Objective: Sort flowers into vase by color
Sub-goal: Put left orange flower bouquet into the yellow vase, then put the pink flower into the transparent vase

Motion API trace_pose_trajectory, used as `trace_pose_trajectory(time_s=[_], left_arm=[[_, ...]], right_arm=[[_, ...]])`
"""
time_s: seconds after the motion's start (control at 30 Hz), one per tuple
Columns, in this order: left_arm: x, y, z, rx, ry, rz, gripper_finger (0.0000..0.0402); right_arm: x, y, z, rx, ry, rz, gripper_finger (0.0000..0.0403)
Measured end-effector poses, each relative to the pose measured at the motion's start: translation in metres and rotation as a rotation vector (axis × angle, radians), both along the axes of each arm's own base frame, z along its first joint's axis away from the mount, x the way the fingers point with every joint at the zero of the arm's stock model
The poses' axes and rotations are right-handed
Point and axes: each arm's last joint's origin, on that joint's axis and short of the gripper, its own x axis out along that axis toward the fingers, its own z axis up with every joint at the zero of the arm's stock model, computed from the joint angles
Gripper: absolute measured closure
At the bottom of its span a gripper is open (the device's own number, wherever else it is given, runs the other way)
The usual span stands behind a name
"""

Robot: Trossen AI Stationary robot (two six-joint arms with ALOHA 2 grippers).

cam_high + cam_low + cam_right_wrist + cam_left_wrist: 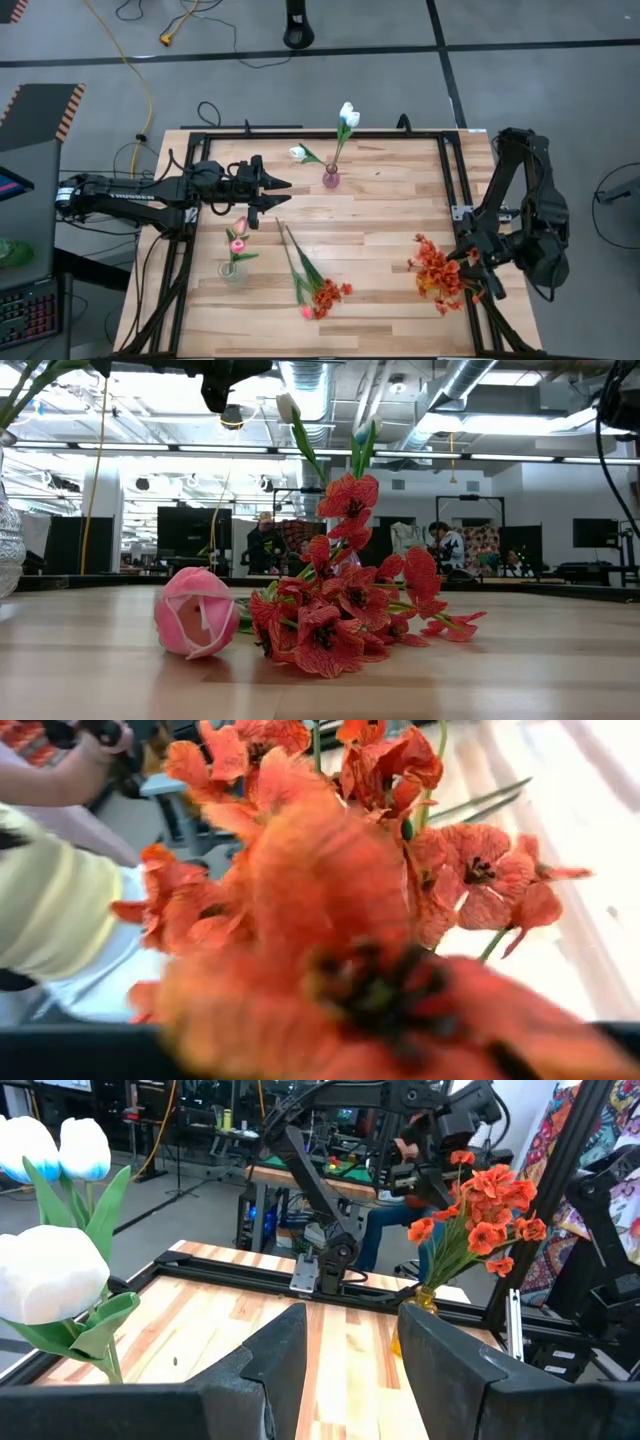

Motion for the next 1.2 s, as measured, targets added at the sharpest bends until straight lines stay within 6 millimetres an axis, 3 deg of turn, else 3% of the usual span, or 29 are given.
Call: trace_pose_trajectory(time_s=[0.43,0.63,1.2], left_arm=[[0.000,0.000,0.000,0.000,0.000,0.000,0.0256],[0.000,0.000,0.000,0.000,0.000,0.000,0.0256],[0.000,0.000,0.000,0.000,0.000,0.000,0.0256]], right_arm=[[-0.012,-0.024,0.009,0.168,0.172,0.223,0.0225],[-0.013,-0.028,0.010,0.180,0.166,0.230,0.0226],[-0.014,-0.005,-0.013,-0.115,0.256,0.242,0.0226]])
